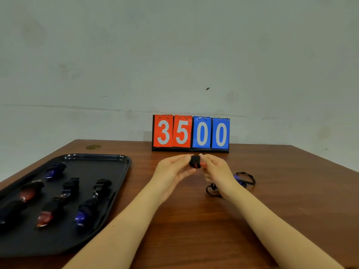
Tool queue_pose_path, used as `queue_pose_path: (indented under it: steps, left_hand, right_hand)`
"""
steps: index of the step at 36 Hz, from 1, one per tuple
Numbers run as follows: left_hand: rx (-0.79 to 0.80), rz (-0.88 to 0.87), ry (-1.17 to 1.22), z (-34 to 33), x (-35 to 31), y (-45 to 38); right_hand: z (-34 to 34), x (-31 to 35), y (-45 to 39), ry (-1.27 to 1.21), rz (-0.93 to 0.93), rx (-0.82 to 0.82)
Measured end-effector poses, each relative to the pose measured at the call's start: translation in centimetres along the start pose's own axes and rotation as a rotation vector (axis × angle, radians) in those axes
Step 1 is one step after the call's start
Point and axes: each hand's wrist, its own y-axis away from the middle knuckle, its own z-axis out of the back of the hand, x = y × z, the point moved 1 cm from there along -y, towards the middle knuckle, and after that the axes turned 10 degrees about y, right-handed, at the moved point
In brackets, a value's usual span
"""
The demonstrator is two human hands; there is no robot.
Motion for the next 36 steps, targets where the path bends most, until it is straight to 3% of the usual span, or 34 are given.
queue_pose_path:
  steps: [2,5,12,26,36]
  left_hand:
    - [-0.038,-0.008,0.1,0.0,-0.2,0.0]
    - [-0.108,-0.038,0.201,0.2,-0.4,-0.2]
    - [-0.261,-0.133,0.142,1.3,0.0,-0.7]
    - [-0.357,-0.325,-0.659,1.8,0.6,-1.3]
    - [-0.262,-0.326,-0.903,1.2,0.9,-1.4]
  right_hand:
    - [-0.2,-0.2,-0.1,-0.006,0.005,0.027]
    - [-0.6,-0.7,0.2,0.224,0.151,0.019]
    - [-1.5,-1.0,0.7,0.594,0.326,0.113]
    - [-1.8,-0.3,1.3,0.683,0.471,0.139]
    - [-0.5,-0.3,0.5,0.556,0.326,-0.089]
